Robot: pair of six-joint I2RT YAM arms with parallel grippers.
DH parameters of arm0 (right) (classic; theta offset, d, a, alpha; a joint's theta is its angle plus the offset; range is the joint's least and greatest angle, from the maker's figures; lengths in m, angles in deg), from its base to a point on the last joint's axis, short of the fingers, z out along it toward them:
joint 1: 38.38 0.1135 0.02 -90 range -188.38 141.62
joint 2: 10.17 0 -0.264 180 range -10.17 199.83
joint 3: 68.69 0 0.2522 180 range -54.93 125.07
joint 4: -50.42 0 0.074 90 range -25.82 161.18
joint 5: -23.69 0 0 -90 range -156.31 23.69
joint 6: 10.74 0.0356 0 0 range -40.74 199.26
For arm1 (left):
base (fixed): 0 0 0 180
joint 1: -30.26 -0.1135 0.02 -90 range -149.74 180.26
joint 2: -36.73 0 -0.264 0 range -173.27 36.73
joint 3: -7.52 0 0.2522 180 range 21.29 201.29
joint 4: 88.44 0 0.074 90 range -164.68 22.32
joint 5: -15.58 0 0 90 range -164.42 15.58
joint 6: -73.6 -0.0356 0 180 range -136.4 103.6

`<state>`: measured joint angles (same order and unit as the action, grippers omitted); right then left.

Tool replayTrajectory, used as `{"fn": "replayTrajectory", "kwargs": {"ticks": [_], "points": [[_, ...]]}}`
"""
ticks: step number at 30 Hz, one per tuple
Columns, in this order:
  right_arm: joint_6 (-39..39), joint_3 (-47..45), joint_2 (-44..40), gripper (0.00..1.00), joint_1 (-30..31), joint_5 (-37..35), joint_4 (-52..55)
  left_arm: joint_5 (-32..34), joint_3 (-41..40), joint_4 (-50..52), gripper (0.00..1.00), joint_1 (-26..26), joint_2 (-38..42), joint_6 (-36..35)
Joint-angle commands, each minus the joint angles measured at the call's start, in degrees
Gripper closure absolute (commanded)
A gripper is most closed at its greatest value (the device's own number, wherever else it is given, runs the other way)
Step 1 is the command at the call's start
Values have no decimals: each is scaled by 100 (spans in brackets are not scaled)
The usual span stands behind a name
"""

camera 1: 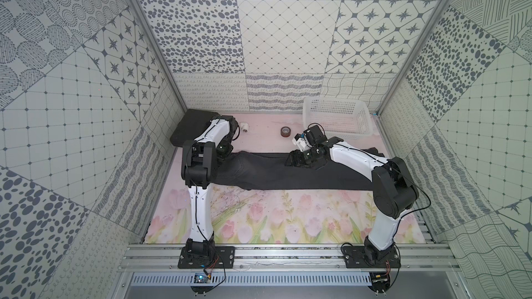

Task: Roll up the long pants
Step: Fold the long pant at the center of the board.

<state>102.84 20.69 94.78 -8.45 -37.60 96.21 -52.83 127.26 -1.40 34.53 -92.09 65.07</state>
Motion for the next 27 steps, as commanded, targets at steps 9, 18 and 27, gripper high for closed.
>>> {"fn": "replayTrajectory", "kwargs": {"ticks": [9,18,27], "points": [[-71,39,-42,37,30,310,-197,509,651,-398,22,122,-183,1283],[-98,81,76,37,25,431,-167,640,384,-484,27,83,-389,1774],[-146,87,103,38,-21,435,-24,584,-111,-971,56,26,-267,1701]]}}
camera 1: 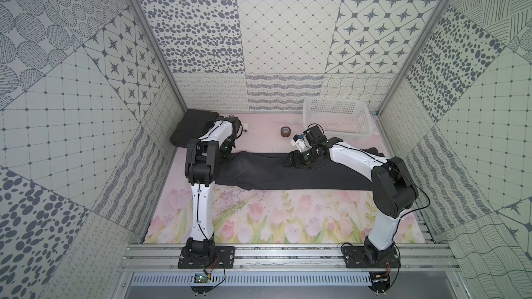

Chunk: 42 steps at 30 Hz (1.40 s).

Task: Roll up the long pants
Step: Fold the long pant at the center of the board.

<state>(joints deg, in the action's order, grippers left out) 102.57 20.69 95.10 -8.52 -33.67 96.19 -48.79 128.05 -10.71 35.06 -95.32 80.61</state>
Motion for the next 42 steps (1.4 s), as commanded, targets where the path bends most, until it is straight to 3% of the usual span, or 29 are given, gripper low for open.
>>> {"fn": "replayTrajectory", "kwargs": {"ticks": [1,3,4,19,27,33,35,36,38,41,42], "points": [[-140,68,63,38,-16,32,-15,163,-273,-78,65,-27,114,145],[-157,63,62,38,-49,4,11,199,-387,-72,92,-32,220,156],[-167,59,63,38,-56,14,16,224,-429,-56,100,-27,269,137],[-246,-155,25,38,-60,85,59,885,-721,424,100,179,1433,379],[-310,-317,-250,38,-73,-95,164,1335,-366,1049,100,-91,1362,647],[-312,-503,-434,39,-331,-353,156,1144,-180,1049,100,-50,1269,633],[-36,-496,-178,48,-565,-621,124,1108,-320,1057,100,-32,1291,683],[158,-442,50,60,-679,-886,129,1067,-422,1028,100,-39,1311,700],[424,-336,399,73,-820,-1530,246,1000,-597,919,100,-37,1351,693],[677,-336,627,82,-983,-2744,647,991,-674,892,100,-29,1375,615],[757,-461,617,84,-1101,-3025,664,1029,-674,885,95,-28,1380,547]]}}
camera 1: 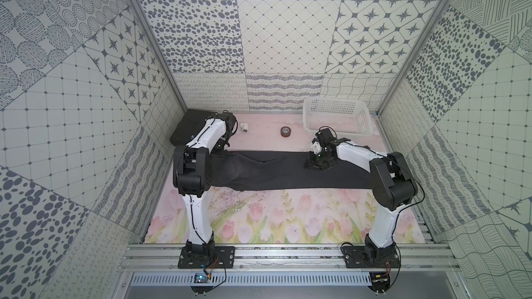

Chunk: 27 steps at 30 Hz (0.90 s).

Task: Roll up the long pants
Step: Fold the long pant at the center of the board.

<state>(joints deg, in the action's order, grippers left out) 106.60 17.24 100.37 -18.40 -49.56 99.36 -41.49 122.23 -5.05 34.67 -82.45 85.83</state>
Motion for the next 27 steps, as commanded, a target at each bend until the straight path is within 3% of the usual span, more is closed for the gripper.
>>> {"fn": "replayTrajectory", "kwargs": {"ticks": [1,6,8,12,18,21,25,27], "points": [[454,-214,94,86,-255,-1600,396,346,-93,344,89,11,97,-29],[539,-106,-4,92,-802,-2213,872,600,-110,308,88,-40,117,-499],[509,-161,-58,94,-1027,-2347,939,614,-93,240,73,-47,129,-806],[336,-87,33,95,-1434,-2635,1140,750,-269,58,56,83,501,-1506],[189,132,278,96,-1910,-2729,1117,1098,-902,-204,52,219,1368,-2298],[56,381,378,96,-1999,-2699,1079,1012,-1009,-475,49,288,1626,-3186],[-282,797,169,92,-1621,-2391,991,107,-1163,-1246,43,584,1779,-5093],[-537,878,-139,85,-1325,-1839,971,-166,-1219,-1252,36,908,1801,-5678]]}}
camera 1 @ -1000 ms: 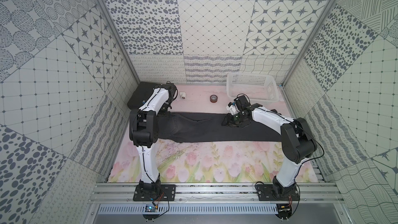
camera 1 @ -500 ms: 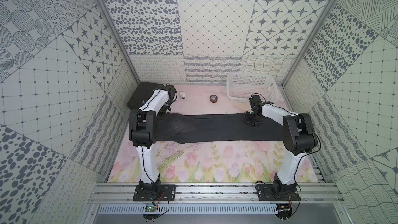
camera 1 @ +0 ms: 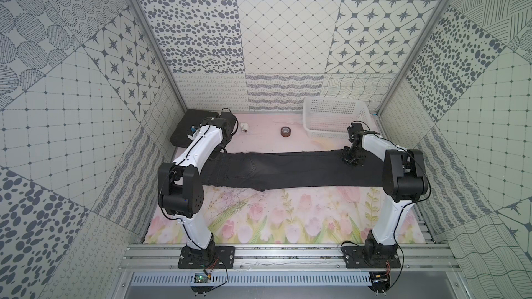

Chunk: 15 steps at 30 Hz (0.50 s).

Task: Roll up the long pants
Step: Fold the long pant at the center of the board.

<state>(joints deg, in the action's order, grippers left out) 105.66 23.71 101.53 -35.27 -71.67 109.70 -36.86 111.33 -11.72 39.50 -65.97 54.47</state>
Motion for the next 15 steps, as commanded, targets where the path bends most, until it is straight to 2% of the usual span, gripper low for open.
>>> {"fn": "replayTrajectory", "kwargs": {"ticks": [1,3,4,7,9,11,15], "points": [[-551,208,-465,79,588,795,-158,-727,-168,-458,30,536,130,-2680],[-736,158,-808,63,1066,1715,-310,-874,-341,-24,17,492,101,-2626],[-855,138,-926,57,1296,2020,-351,-989,-538,-11,14,409,168,-2655],[-1287,-78,-1221,47,2135,2704,-639,-1805,-1340,-476,7,-233,624,-2650],[-1616,-190,-1325,45,2804,2767,-835,-2413,-1744,-894,5,-677,850,-2628],[-1933,-310,-1370,41,3386,2491,-1139,-2603,-1763,-1057,7,-734,784,-2764],[-2547,-593,-1334,37,4090,2397,-1926,-2836,-1619,-948,8,-756,289,-2785]]}}
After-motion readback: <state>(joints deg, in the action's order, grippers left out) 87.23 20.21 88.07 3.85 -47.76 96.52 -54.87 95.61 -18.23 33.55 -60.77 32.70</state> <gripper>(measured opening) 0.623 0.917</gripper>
